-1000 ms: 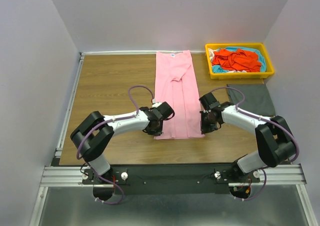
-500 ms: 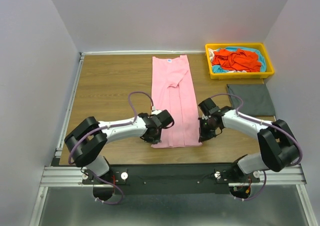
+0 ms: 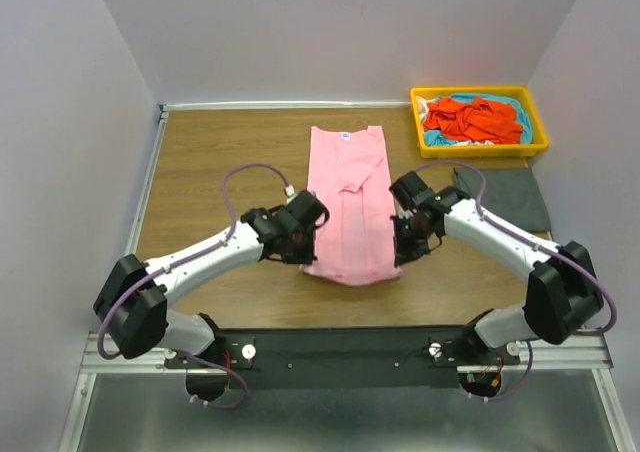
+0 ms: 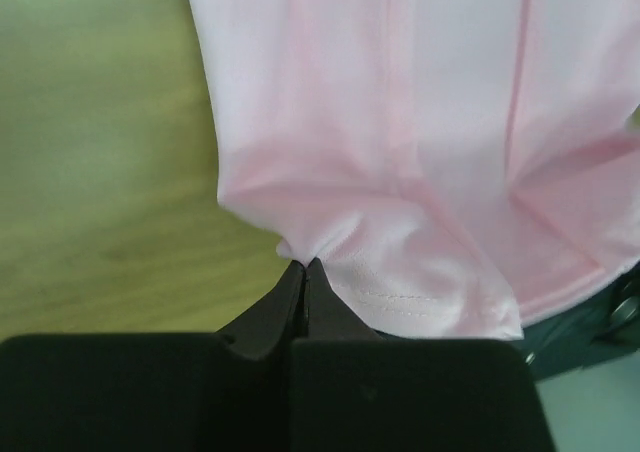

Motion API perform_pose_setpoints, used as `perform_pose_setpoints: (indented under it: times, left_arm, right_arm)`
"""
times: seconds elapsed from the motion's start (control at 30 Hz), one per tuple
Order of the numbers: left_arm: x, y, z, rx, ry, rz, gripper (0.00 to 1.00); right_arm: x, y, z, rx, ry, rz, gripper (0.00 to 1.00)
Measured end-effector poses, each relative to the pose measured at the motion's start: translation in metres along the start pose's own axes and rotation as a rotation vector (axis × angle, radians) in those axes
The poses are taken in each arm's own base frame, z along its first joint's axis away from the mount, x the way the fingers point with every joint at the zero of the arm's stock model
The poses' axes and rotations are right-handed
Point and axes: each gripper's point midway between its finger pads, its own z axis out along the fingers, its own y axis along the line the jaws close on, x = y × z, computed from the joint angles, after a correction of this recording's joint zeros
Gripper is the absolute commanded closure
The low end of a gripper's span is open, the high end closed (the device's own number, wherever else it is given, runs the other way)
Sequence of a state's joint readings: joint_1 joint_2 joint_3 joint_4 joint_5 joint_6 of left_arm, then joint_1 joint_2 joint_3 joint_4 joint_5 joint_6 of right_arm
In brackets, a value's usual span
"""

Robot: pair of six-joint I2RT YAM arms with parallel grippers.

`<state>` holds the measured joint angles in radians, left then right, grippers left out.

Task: Fold and stack the t-shirts
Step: Fold the tshirt

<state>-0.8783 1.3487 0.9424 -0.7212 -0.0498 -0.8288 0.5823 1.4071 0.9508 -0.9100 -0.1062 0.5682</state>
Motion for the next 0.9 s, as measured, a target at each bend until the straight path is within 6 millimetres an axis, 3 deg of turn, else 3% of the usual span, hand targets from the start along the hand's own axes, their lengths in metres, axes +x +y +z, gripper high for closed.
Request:
perform_pose_setpoints:
  times: [0.13, 0.23, 0.33, 0.4, 0.57, 0.9]
  left_arm:
    - [-0.083, 0.001, -0.004, 0.000, -0.170, -0.032, 1.00]
    - [-0.123, 0.007, 0.003, -0.022, -0.239, -0.023, 1.00]
    - [-0.149, 0.018, 0.014, -0.050, -0.275, -0.012, 1.00]
    - [-0.163, 0.024, 0.022, -0.066, -0.293, -0.006, 1.00]
    - [-0.192, 0.035, 0.036, -0.088, -0.330, 0.011, 1.00]
    - [-0.245, 0.034, 0.035, -0.067, -0.453, 0.043, 1.00]
  right_arm:
    - [-0.069, 0.008, -0.011, 0.036, -0.128, -0.017, 0.99]
    - [-0.102, 0.001, -0.006, 0.076, -0.172, -0.012, 0.99]
    - [-0.126, -0.007, -0.004, 0.110, -0.194, -0.007, 0.99]
    - [-0.152, -0.009, -0.006, 0.120, -0.238, -0.006, 0.99]
    - [-0.187, -0.005, -0.011, 0.126, -0.306, -0.017, 0.99]
    - [-0.214, -0.008, -0.006, 0.146, -0.345, -0.008, 0.99]
